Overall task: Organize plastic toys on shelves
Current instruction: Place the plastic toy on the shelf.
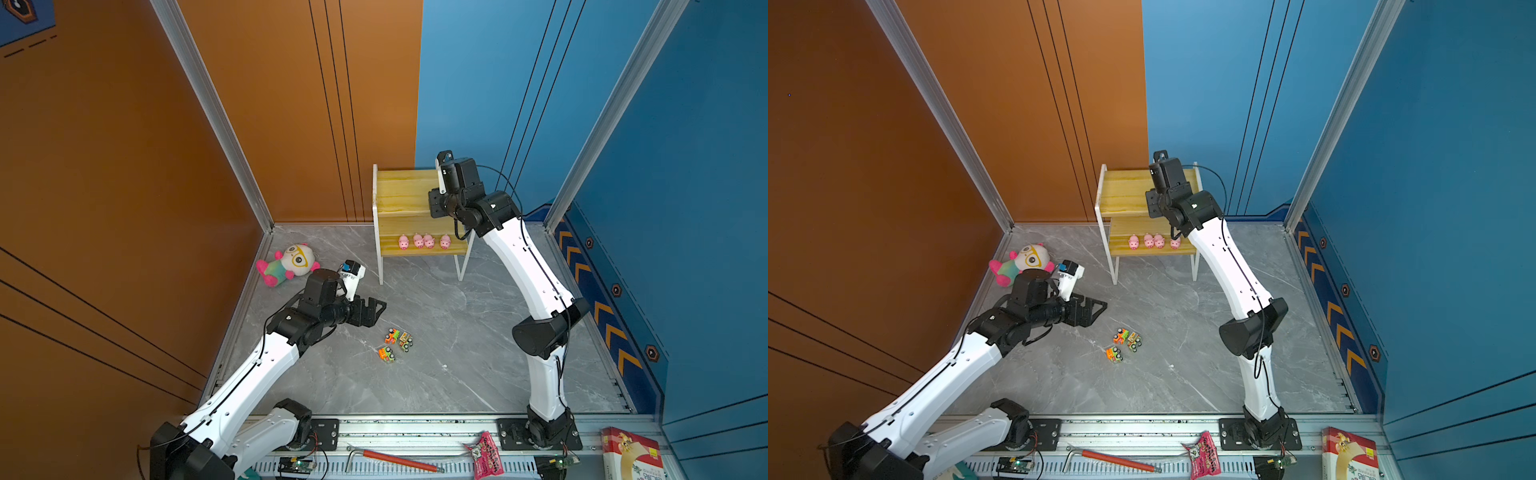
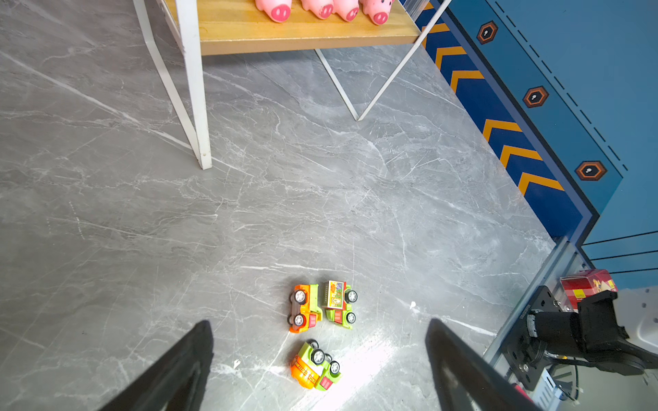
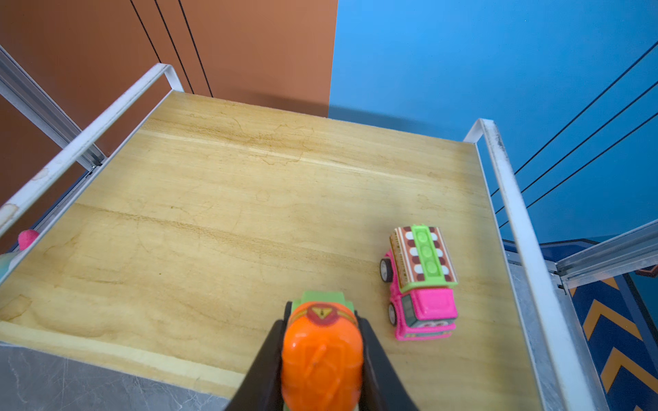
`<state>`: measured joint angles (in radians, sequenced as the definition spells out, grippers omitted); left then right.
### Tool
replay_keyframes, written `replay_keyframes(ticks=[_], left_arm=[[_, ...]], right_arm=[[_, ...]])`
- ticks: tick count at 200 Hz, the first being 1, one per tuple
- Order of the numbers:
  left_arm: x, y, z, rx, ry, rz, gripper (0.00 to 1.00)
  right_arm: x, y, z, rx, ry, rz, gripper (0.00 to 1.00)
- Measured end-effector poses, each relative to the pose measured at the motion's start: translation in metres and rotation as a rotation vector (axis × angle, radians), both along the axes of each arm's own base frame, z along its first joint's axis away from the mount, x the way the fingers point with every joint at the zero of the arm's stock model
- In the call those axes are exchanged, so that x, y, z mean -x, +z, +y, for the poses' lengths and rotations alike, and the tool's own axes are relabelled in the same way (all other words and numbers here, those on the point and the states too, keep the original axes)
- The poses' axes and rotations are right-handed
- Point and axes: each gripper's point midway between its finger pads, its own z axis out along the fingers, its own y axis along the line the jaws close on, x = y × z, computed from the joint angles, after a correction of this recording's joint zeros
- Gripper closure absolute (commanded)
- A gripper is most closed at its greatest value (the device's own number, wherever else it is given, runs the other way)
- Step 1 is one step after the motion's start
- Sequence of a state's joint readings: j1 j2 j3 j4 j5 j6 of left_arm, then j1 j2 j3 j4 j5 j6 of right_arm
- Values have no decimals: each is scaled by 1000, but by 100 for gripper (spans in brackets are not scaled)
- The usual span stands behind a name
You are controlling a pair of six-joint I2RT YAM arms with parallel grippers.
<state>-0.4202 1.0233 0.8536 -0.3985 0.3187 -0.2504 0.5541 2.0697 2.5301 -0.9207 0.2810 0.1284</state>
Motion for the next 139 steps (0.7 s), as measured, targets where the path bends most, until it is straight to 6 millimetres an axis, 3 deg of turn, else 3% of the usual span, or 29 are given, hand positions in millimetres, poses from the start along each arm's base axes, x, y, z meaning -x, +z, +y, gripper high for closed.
replay_keyframes(ticks=[71,139], left_arm=[[-1,1,0,3,0,-6,6],[-1,1,0,2,0,-7,6]], right_arm=[[-18,-15,6,3,-9,3,65],[-20,-8,3,-1,-19,-19,46]])
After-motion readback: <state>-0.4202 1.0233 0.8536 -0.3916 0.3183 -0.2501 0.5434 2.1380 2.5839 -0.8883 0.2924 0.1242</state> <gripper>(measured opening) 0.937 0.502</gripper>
